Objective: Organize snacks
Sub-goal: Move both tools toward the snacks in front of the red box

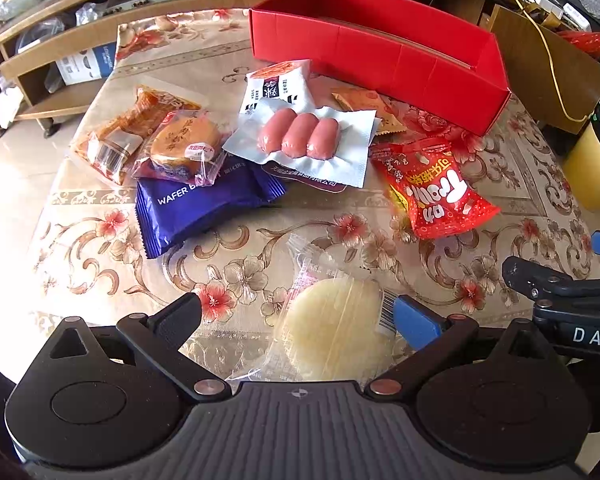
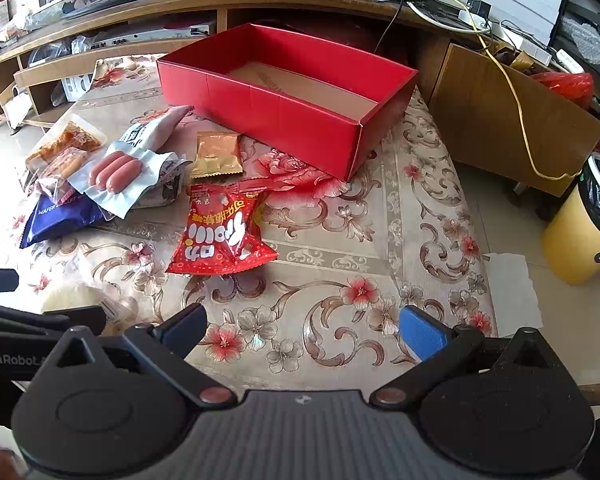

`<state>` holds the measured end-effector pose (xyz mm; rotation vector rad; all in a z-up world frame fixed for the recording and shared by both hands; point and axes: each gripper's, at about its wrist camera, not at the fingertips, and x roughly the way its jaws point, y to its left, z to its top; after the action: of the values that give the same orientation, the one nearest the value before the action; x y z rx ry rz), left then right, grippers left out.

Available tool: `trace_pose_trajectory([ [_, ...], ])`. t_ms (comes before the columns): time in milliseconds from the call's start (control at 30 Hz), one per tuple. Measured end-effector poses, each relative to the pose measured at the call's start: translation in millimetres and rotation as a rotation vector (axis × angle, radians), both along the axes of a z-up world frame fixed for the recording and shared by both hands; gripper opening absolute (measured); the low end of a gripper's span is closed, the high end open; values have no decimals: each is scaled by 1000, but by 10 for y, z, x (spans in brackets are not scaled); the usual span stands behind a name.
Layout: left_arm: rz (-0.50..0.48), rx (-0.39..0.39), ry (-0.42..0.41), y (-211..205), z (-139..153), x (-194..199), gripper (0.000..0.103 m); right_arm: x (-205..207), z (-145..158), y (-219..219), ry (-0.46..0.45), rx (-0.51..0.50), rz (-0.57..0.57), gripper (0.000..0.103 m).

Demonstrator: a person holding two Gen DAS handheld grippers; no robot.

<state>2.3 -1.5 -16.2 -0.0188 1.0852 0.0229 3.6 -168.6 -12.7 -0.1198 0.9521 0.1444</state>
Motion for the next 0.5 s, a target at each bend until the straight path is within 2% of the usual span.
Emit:
trace_pose_trajectory([
  [500,-76,24,3,-80,-13,-37,102,-5,-22,-59,23,1,-20,102],
])
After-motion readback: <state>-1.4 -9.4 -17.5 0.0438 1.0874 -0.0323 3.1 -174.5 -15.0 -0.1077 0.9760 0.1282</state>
